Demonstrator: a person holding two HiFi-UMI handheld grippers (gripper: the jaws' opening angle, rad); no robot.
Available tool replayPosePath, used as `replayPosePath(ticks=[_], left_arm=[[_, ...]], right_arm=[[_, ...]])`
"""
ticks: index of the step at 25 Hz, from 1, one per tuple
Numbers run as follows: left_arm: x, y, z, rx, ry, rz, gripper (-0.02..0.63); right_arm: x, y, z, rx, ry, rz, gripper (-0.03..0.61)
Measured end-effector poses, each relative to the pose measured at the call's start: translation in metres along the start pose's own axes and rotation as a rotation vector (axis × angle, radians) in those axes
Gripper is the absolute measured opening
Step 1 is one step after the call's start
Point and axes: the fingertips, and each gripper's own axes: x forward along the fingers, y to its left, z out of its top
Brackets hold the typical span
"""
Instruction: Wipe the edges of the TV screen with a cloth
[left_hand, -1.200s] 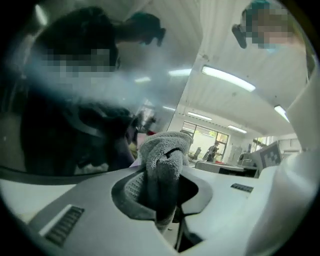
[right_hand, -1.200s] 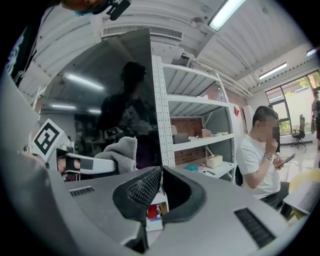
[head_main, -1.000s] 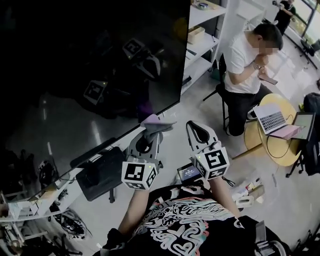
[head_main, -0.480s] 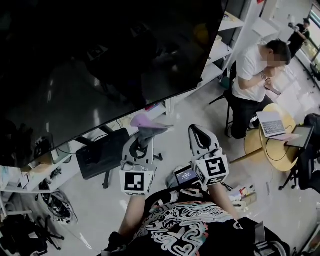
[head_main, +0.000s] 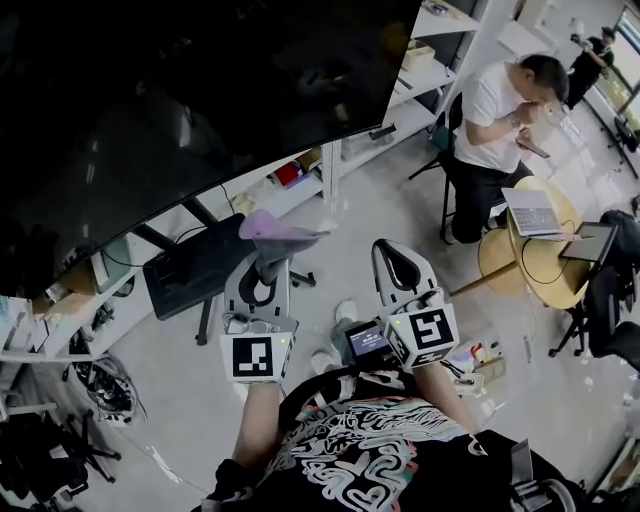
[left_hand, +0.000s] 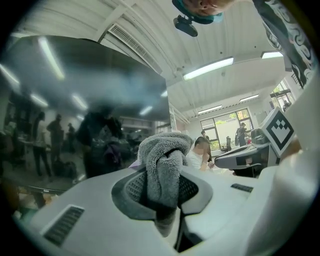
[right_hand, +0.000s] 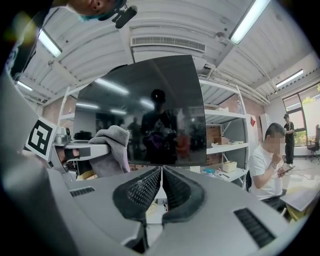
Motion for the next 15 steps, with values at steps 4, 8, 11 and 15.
replayPosePath(ticks=[4, 8, 11, 15], left_arm=[[-0.015, -0.004, 0.003, 0.011, 0.008, 0.027, 0.074], [-0.015, -0.006, 0.009, 0.017, 0.002, 0.051, 0.072], [-0.014, -0.010, 0.016, 0.003, -0.002, 0.057, 0.074], [-0.003, -0.025, 0.026, 0.004, -0.026, 0.060, 0.074]], right_arm=[[-0.013, 0.002, -0.004, 0.010, 0.019, 0.029, 0.035], [-0.007, -0.003, -0.002, -0.038, 0.031, 0.062, 0.034], [-0.004, -0.006, 0.005, -0.019, 0.031, 0.095, 0.034], [-0.005, -0.023, 0.014, -0.012, 0.018, 0.121, 0.034]])
